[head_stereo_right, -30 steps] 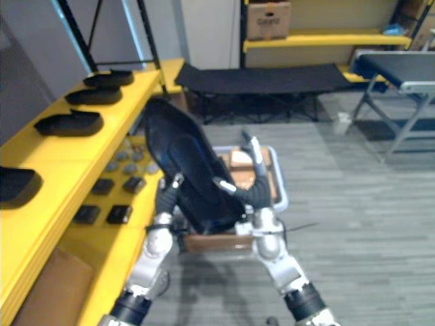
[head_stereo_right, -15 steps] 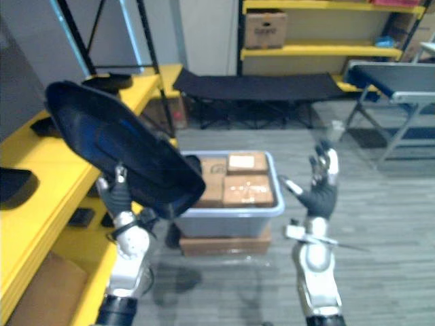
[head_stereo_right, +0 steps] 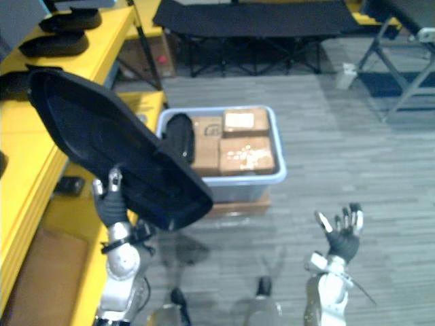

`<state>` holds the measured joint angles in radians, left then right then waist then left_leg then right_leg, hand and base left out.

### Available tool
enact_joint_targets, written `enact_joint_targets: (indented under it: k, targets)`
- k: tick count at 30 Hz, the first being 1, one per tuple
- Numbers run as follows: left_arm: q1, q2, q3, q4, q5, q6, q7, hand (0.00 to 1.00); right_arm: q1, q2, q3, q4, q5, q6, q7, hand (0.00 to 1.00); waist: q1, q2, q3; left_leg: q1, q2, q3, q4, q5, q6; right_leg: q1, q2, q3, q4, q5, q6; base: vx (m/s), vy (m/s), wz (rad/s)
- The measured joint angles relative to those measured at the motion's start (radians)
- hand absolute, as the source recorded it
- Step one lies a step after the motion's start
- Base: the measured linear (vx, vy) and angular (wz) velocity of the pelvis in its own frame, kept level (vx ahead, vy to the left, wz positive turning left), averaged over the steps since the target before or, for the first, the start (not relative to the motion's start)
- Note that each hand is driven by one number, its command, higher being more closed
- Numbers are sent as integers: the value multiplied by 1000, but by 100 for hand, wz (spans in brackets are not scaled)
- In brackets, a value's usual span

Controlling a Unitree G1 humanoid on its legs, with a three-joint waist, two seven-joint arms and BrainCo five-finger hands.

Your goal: Walk over and take plastic housings, then place them on the shelf

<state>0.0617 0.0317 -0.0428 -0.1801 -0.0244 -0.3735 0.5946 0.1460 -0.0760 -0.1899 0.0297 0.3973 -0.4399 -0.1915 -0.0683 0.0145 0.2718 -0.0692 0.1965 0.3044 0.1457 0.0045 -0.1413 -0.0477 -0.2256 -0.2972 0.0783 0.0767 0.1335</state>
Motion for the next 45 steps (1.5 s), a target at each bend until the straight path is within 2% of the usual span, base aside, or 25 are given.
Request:
enact_joint_targets:
  k: [1, 3, 5, 6, 7, 9, 10, 11, 12, 14, 16, 18, 23, 25, 26, 27, 28, 29, 31, 34, 36, 39, 42, 43, 45]
  targets:
    - [3, 0, 15, -11, 5, 0, 14, 100, -7, -3, 3, -15, 4, -11, 14, 0, 1, 5, 3, 1, -4, -11, -2, 0, 1, 6, -3, -6, 1, -2, 3, 55, 15, 37]
    - [52, 0, 121, -114, 56, 1, 83, 100, -44, -14, 58, -62, 21, -20, 90, 0, 9, 15, 3, 6, -17, -48, -17, 7, 8, 35, -13, -49, 3, -12, 10, 88, 6, 53]
    - [104, 0, 203, -206, 83, 5, 125, 100, -73, -22, 148, -67, 20, -15, 123, 0, 44, 19, 1, 25, -32, -86, -34, 11, 10, 74, -26, -89, 15, -34, 17, 93, 1, 68]
    - [136, -3, 252, -258, 85, 6, 144, 100, -103, -29, 221, -62, 18, -8, 129, 0, 72, 24, 0, 34, -47, -121, -40, 12, 11, 104, -40, -124, 29, -53, 26, 74, 1, 71]
    - [155, -4, 276, -278, 85, 6, 149, 100, -123, -28, 256, -56, 17, 1, 130, 0, 88, 28, -3, 34, -54, -139, -41, 13, 12, 119, -47, -145, 34, -62, 31, 92, 6, 99]
    - [225, -15, 359, -326, 117, 22, 150, 100, -217, -24, 373, -8, -7, 27, 130, 0, 147, 40, -12, 34, -83, -205, -53, 17, 18, 166, -67, -221, 35, -82, 45, 76, 10, 98]
    - [270, -30, 398, -335, 124, 28, 148, 100, -282, -16, 423, 45, -25, 42, 128, 0, 190, 48, -17, 36, -97, -232, -61, 20, 21, 192, -73, -254, 26, -85, 49, 67, 11, 77]
    - [295, -39, 415, -335, 123, 29, 145, 100, -311, -8, 443, 72, -31, 54, 126, 0, 209, 51, -21, 36, -103, -247, -67, 23, 23, 207, -74, -273, 18, -85, 50, 88, 7, 86]
    - [344, -67, 451, -335, 118, 29, 137, 100, -375, 17, 481, 131, -63, 74, 113, 0, 255, 52, -23, 36, -116, -279, -69, 24, 23, 245, -73, -318, -5, -84, 51, 64, -3, 68]
    - [383, -97, 487, -335, 109, 28, 127, 100, -421, 43, 508, 175, -101, 94, 98, 0, 292, 47, -26, 36, -125, -311, -71, 24, 23, 273, -70, -353, -20, -84, 51, 65, -11, 62]
    - [428, -130, 522, -335, 92, 20, 95, 100, -441, 73, 528, 204, -136, 117, 89, 0, 324, 29, -38, 35, -138, -347, -76, 24, 23, 302, -68, -393, -32, -84, 51, 65, -8, 49]
    - [450, -144, 534, -334, 34, 3, 49, 100, -439, 78, 527, 207, -139, 134, 91, 0, 330, 15, -46, 33, -143, -358, -77, 24, 23, 313, -68, -416, -33, -84, 51, 45, 8, 25]
    - [451, -166, 544, -326, 17, 3, -14, 100, -399, 36, 525, 213, -138, 158, 124, 0, 322, -12, -62, 22, -144, -366, -60, 17, 26, 326, -65, -434, -32, -90, 45, -12, 4, 11]
    - [446, -165, 539, -326, -4, 3, -34, 100, -358, 20, 511, 206, -137, 171, 135, 0, 297, -16, -64, -25, -152, -374, -24, 10, 37, 340, -64, -485, -27, -97, 52, -65, -3, 66]
    - [433, -159, 538, -321, -14, 1, -60, 100, -309, 11, 483, 187, -137, 174, 140, 0, 274, -16, -63, -67, -144, -339, 23, -3, 59, 365, -60, -549, -25, -105, 63, -87, -1, 139]
    - [413, -150, 535, -304, -21, -5, -91, 100, -255, -5, 457, 168, -138, 174, 139, 0, 260, -14, -63, -89, -116, -266, 50, 11, 64, 389, -56, -604, -15, -111, 68, -91, 15, 143]
    - [406, -147, 531, -295, -34, -8, -104, 100, -236, -16, 449, 168, -139, 174, 138, 0, 262, -16, -62, -91, -114, -252, 50, 22, 59, 396, -59, -616, -9, -112, 67, -36, 67, 96]
    - [400, -148, 526, -286, -66, -12, -121, 100, -218, -33, 446, 168, -145, 174, 142, 0, 278, -23, -58, -92, -124, -251, 37, 32, 60, 391, -71, -611, 1, -116, 65, -18, 88, 36]
    - [399, -147, 524, -284, -104, -13, -140, 100, -217, -33, 430, 145, -180, 168, 152, 0, 278, -28, -56, -122, -134, -260, 18, 39, 71, 351, -81, -590, 40, -160, 26, -68, 84, 27]
    - [374, -126, 478, -284, -123, -19, -169, 100, -193, -30, 421, 106, -180, 137, 167, 0, 265, -36, -45, -120, -147, -274, -2, 57, 84, 302, -87, -472, 117, -241, -9, -98, 32, 30]
    - [329, -85, 432, -284, -122, -37, -228, 100, -162, -31, 387, 80, -204, 112, 171, 0, 233, -53, -38, -121, -170, -306, -20, 90, 86, 288, -88, -397, 160, -279, -22, -71, -14, 56]
    - [273, -40, 404, -284, -114, -47, -292, 100, -184, -55, 337, 80, -277, 67, 167, 0, 220, -56, -18, -126, -174, -320, -73, 142, 77, 250, -91, -358, 186, -291, -1, -55, -16, 21]
    - [212, -22, 382, -284, -114, -81, -313, 100, -302, -104, 318, 82, -358, 18, 168, 0, 219, -34, 29, -146, -163, -303, -103, 172, 77, 182, -106, -326, 235, -307, 43, -112, -6, -18]
    - [192, -13, 382, -284, -115, -84, -319, 100, -368, -117, 318, 83, -383, 8, 171, 0, 220, -23, 63, -146, -158, -296, -101, 174, 76, 161, -113, -308, 267, -319, 49, -121, 8, -24]
    - [167, 5, 382, -284, -118, -85, -334, 100, -432, -123, 320, 83, -413, 1, 179, 0, 219, -19, 90, -156, -161, -293, -94, 175, 77, 126, -138, -298, 325, -347, 51, -108, -1, -7]
